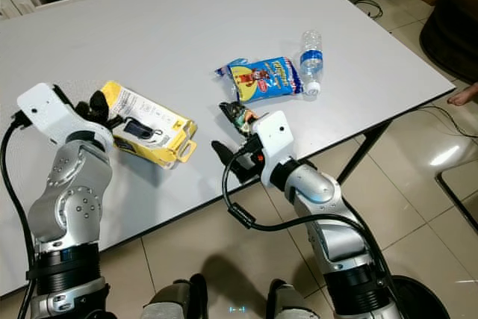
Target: Picking trash to rubbish bin
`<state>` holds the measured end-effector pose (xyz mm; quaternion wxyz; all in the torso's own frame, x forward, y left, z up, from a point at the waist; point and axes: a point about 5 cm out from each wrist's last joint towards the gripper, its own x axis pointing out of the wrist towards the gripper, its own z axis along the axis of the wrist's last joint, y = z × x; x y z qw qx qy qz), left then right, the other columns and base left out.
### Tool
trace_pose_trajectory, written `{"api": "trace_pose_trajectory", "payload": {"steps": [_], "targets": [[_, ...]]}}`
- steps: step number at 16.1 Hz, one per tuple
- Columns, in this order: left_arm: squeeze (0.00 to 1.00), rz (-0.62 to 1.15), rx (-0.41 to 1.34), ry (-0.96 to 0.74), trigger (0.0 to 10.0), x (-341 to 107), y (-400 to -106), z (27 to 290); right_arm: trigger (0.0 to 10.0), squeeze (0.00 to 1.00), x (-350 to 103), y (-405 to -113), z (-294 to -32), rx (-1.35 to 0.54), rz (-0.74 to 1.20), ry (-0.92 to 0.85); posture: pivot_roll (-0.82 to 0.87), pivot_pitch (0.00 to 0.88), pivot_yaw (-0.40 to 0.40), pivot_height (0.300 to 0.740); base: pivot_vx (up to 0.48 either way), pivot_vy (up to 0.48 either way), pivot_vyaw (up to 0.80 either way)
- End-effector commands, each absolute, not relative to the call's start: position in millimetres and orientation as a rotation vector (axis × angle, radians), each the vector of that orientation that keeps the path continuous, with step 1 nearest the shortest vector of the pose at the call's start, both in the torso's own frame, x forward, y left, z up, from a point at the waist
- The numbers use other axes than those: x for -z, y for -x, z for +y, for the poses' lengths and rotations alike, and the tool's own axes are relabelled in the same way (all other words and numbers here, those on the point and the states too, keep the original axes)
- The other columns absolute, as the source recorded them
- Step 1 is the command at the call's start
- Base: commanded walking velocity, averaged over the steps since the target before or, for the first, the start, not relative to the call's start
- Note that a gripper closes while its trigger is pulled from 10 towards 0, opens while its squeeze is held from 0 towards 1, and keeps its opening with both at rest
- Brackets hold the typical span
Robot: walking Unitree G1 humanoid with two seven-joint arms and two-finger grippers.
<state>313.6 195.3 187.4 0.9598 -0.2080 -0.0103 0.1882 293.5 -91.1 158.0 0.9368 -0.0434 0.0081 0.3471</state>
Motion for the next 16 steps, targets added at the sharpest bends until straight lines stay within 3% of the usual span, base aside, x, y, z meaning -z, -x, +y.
{"api": "trace_pose_trajectory", "payload": {"steps": [1, 12, 16], "targets": [[1.00, -0.019, -0.433, 0.432, 10.0, -190, -312, 200, 10.0, 0.00, -157, -291, -90, -0.717, 0.014, 0.101, -0.09, 0.177, 0.027, 0.740, 0.000, 0.000, 0.00], [1.00, 0.031, -0.487, 0.439, 10.0, -195, -315, 192, 10.0, 0.00, -156, -292, -88, -0.720, 0.015, 0.101, -0.09, 0.175, 0.026, 0.740, 0.000, 0.000, 0.00], [1.00, 0.080, -0.485, 0.525, 10.0, -190, -314, 185, 10.0, 0.00, -157, -292, -87, -0.723, 0.013, 0.100, -0.08, 0.174, 0.025, 0.740, 0.000, 0.000, 0.00]]}}
